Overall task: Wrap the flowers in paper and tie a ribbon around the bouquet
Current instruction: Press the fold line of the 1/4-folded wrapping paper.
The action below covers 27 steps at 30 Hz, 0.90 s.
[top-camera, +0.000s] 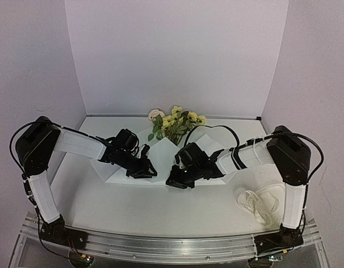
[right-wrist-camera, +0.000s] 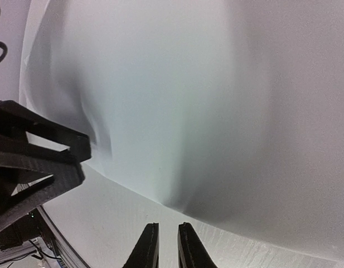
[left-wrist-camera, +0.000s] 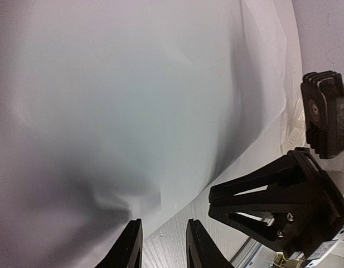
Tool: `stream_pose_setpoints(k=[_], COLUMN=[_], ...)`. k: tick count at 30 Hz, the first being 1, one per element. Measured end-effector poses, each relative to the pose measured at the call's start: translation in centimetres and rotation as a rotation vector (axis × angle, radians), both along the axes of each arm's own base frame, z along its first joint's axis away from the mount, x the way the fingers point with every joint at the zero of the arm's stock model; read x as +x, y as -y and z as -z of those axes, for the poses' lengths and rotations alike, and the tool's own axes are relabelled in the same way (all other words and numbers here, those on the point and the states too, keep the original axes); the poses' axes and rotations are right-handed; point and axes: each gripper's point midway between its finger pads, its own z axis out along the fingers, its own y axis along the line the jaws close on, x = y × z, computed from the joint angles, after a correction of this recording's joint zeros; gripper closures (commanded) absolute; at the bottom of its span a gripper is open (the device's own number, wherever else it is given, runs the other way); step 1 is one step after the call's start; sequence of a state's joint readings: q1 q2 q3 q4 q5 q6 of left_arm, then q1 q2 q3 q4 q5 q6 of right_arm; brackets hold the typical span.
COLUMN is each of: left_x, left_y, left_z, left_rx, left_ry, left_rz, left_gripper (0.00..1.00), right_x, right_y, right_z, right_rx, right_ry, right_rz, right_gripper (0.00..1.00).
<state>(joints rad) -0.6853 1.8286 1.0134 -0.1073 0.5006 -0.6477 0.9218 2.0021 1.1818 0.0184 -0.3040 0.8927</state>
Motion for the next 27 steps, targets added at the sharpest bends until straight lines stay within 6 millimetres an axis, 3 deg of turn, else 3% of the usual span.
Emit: stream_pose_setpoints(k=[6, 15, 20, 27], left_x=[-0.5, -3.3, -3.5, -3.6], left_y=[0.3, 2.3, 2.7, 2.7], left_z=[-1.0, -1.4, -1.9, -0.7], left_rx=[-0.019, -0.049, -0.083, -0.068], left_ry=[0.017, -0.005, -0.007, -0.024], left_rz=[0.033, 0.127, 0.145, 0.145], left_gripper=[0.71, 0.73, 0.74, 0.76], right_x=[0.4, 1.5, 1.6, 1.7], right_y=[0.6, 0.4, 0.9, 1.4], right_z=[0.5, 0.0, 0.4, 0.7], right_rx=[-0.042, -0.062, -0.089, -0.117], right_ry=[0.008, 0.035, 0.033, 0.041], right_rz=[0.014, 0.029, 0.040, 0.049], right_gripper=[0.86, 0.86, 0.86, 0.85])
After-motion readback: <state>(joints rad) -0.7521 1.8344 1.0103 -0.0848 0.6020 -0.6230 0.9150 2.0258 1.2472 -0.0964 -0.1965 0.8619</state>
